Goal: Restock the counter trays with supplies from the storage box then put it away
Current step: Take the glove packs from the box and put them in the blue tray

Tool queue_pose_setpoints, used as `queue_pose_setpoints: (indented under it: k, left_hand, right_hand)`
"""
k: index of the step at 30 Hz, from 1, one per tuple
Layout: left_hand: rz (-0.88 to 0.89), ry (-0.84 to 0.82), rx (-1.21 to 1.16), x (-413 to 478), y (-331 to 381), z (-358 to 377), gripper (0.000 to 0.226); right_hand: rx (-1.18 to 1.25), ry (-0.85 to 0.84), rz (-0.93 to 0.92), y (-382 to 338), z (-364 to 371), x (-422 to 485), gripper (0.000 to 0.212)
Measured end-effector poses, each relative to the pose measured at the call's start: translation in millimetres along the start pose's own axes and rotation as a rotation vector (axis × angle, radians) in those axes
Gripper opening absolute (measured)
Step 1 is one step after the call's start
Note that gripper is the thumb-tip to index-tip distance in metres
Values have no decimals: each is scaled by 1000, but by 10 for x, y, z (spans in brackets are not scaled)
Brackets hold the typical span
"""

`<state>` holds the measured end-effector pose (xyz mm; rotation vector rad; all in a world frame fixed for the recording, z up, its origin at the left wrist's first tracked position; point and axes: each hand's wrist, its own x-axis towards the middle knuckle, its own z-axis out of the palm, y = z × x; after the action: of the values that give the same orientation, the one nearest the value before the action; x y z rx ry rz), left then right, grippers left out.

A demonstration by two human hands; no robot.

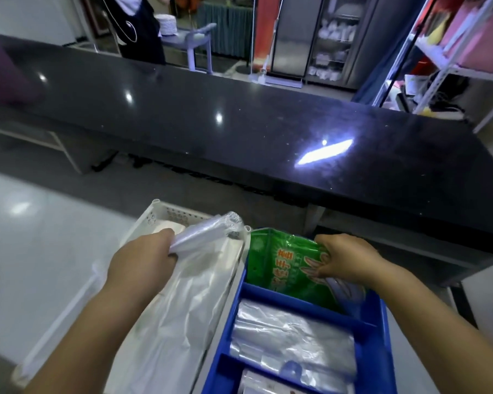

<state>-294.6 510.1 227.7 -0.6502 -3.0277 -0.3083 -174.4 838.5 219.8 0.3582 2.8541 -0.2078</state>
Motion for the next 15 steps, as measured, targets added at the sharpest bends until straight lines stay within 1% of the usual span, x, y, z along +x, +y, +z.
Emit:
queue_pose_setpoints:
  k: [6,8,11,13,15]
  left_hand:
    - [16,22,-34,-24,111,14,24]
    - [41,36,-44,-1,157,6,21]
    - [89,47,-48,34,248,-32,7]
    - [131,56,-69,47,340,-61,6]
    - [174,49,-103,54,459,-77,7]
  right_hand:
    - [-47,-7,66,-14,47,52,55]
    - [-49,31,94,-29,78,63,59]
    - [-96,138,120,-61,127,27,63]
    - [-133,220,125,-66,135,-63,63]
    - [-74,348,107,-58,99,-191,58]
